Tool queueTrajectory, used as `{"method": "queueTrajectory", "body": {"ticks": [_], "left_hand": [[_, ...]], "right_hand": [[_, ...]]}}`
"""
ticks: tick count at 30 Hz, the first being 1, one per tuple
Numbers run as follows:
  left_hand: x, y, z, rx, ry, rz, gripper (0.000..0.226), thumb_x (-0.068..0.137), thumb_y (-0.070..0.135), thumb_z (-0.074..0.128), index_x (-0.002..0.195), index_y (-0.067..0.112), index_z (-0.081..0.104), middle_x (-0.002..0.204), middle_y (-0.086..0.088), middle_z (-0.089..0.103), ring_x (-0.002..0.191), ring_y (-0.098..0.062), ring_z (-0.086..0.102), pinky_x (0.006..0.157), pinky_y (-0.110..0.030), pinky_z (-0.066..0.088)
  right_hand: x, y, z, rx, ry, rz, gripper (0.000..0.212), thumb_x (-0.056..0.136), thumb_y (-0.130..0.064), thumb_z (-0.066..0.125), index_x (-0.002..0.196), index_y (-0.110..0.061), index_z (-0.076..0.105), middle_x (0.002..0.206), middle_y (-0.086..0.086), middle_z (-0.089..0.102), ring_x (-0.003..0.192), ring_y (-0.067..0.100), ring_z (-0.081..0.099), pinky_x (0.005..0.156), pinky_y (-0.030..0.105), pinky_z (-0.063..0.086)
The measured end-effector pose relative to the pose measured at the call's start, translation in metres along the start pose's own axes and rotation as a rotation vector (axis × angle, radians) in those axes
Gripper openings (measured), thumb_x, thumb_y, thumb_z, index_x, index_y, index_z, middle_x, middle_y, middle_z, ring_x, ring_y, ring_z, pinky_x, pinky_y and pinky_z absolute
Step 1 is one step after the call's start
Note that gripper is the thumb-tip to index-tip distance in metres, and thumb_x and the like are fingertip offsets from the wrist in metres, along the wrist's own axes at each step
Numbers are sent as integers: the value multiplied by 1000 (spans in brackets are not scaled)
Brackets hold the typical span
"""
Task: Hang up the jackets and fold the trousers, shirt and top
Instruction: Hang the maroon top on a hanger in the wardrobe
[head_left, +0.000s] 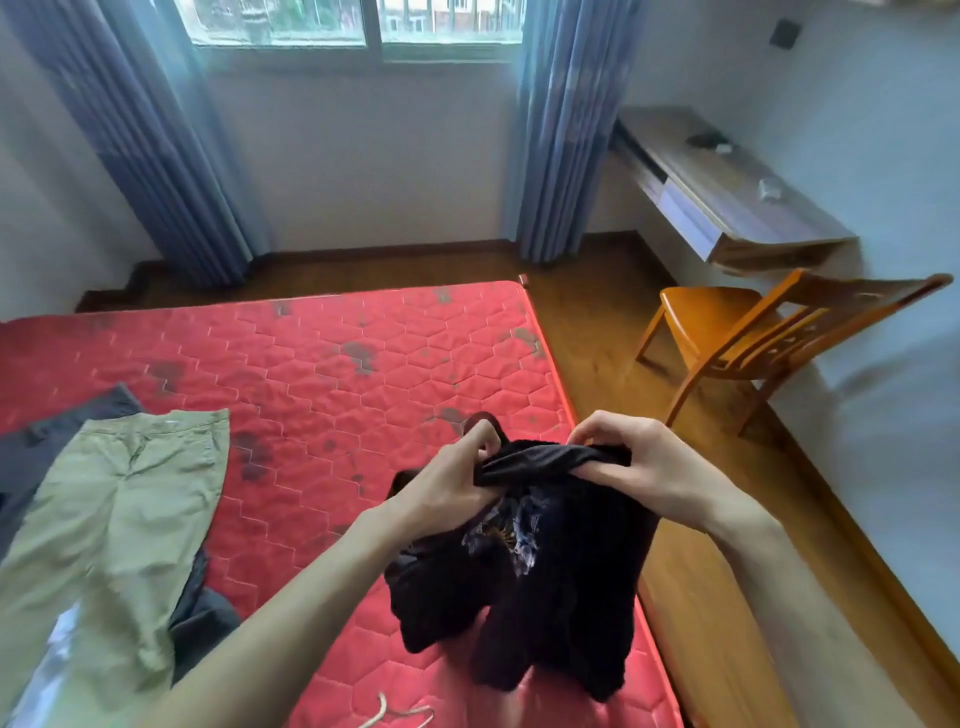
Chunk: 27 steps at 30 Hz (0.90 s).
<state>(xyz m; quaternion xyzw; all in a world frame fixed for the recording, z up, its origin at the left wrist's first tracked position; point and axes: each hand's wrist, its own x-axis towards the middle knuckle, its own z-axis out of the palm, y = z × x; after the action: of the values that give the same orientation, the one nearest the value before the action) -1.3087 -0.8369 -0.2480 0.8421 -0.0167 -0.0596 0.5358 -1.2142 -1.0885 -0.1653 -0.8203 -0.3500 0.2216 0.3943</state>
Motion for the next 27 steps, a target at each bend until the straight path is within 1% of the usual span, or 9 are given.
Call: {"method": "queueTrajectory", "body": {"ticks": [3,5,8,11,14,17,20,24,27], "left_hand": [[-9,5,-12,77,-2,39,19,96,22,71,96,22,52,74,8,62,66,-5,49,64,-26,44],[-14,10,-21,159,12,85,18,95,23,73,90,20,56,75,10,59,69,-3,50,68,-31,46],[-24,21,-33,208,8,68,25,94,28,76,88,14,57,78,-2,62,69,-10,53,71,-40,48],[-31,36,-45,323,35,15,37,84,54,80,82,23,59,76,2,63,68,-16,59,68,-39,48],[-34,57,-64,319,9,-32,48,82,74,70,93,27,67,81,5,67,71,-10,63,67,-31,49],[-35,82,-94,207,0,5,32,98,54,61,93,23,65,84,0,69,70,-6,61,64,-26,48],[-34,107,-120,165,-5,77,12,98,18,64,87,23,63,78,9,66,68,-1,56,64,-15,44],[-32,132,-127,293,154,234,18,90,4,70,86,18,60,74,19,60,67,-1,54,65,-12,41],[-34,141,-123,406,360,351,24,86,1,71,86,19,56,75,15,62,70,-8,59,64,-23,46]], "right_hand": [[9,-6,1,-11,-57,-30,17,94,-39,73,105,-27,70,99,-6,75,97,17,73,85,43,61],[15,-13,1,-21,-65,-68,21,92,-45,72,103,-27,69,98,-7,75,96,18,72,84,41,60],[22,-26,-1,-82,-65,-99,29,88,-57,71,99,-31,67,95,-10,74,92,16,72,80,40,61],[29,-40,-6,-143,-54,-115,37,83,-63,73,99,-30,67,92,-10,74,87,16,72,76,40,62],[35,-50,-15,-114,-79,-147,36,84,-57,79,102,-28,68,95,-7,75,89,18,73,76,41,61],[39,-60,-25,-109,-141,-128,38,85,-58,80,109,-33,67,101,-6,75,94,15,74,79,39,63],[42,-68,-31,-80,-148,-99,43,91,-74,60,111,-36,69,106,-11,73,100,11,71,80,33,62],[49,-71,-28,-55,-178,-154,25,101,-46,64,118,-30,72,108,-7,74,104,16,72,84,34,62],[55,-64,-17,-315,-55,-231,23,100,-34,68,122,-28,65,109,-9,71,102,12,70,83,37,61]]}}
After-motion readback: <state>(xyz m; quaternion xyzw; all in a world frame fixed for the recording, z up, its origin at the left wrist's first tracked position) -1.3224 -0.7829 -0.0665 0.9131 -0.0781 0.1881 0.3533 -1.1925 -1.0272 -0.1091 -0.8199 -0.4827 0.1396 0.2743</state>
